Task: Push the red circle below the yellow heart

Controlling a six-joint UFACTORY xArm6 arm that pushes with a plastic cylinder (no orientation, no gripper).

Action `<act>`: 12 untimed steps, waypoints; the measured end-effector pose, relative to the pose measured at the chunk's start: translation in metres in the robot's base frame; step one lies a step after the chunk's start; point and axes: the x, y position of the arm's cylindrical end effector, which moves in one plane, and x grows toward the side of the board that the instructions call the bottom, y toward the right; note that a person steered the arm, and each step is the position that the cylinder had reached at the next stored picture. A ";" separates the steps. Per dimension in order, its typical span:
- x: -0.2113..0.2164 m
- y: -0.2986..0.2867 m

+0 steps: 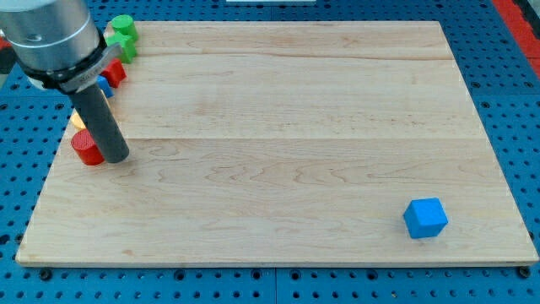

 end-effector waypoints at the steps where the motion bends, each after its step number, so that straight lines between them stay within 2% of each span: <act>1: 0.004 -0.003; 3: 0.006 -0.045; 5: 0.024 0.029; 6: -0.008 0.034; 8: -0.011 0.028; 9: -0.007 0.066; 11: -0.016 0.263; 12: -0.003 0.369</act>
